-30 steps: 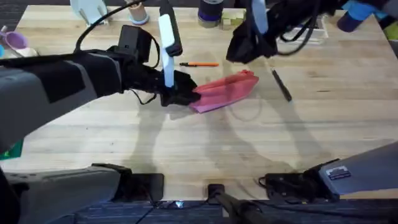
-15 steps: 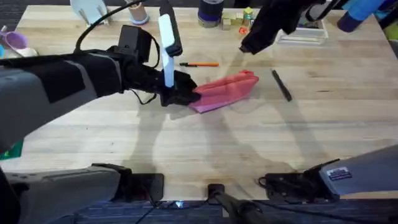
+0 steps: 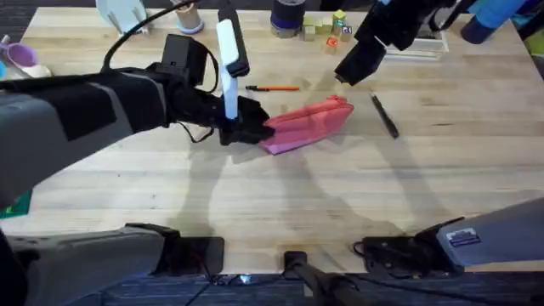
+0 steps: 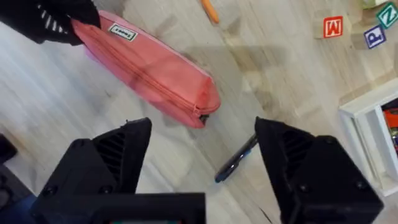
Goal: Unzip the bag, pick up the pens from the table one at a time and place them inside, then zip the bag closed.
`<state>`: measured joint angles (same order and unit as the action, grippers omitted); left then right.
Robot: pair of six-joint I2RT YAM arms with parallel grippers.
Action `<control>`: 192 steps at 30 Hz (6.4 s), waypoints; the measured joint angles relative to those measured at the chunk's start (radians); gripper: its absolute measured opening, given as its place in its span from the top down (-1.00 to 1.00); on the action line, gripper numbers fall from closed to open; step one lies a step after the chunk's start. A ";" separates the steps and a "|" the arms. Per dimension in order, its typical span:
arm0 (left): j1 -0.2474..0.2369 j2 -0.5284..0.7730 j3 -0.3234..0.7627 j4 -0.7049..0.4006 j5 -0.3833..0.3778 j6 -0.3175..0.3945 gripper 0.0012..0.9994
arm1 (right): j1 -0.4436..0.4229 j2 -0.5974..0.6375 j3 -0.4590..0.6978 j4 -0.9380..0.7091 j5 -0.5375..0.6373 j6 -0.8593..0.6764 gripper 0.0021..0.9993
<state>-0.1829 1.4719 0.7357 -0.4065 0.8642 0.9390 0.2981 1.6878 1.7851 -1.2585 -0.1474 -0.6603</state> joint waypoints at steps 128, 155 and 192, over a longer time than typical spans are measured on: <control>0.000 0.000 0.000 -0.001 0.000 0.000 0.92 | -0.046 0.181 -0.265 0.257 0.050 0.556 0.94; 0.000 0.000 0.000 -0.001 0.000 0.000 0.92 | 0.036 0.105 -0.265 0.233 -0.189 0.556 0.94; 0.000 0.000 0.000 -0.001 0.000 0.000 0.92 | 0.044 0.064 -0.144 0.128 0.084 0.487 -0.99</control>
<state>-0.1829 1.4719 0.7357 -0.4072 0.8642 0.9390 0.3420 1.7515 1.6409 -1.1304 -0.0631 -0.1737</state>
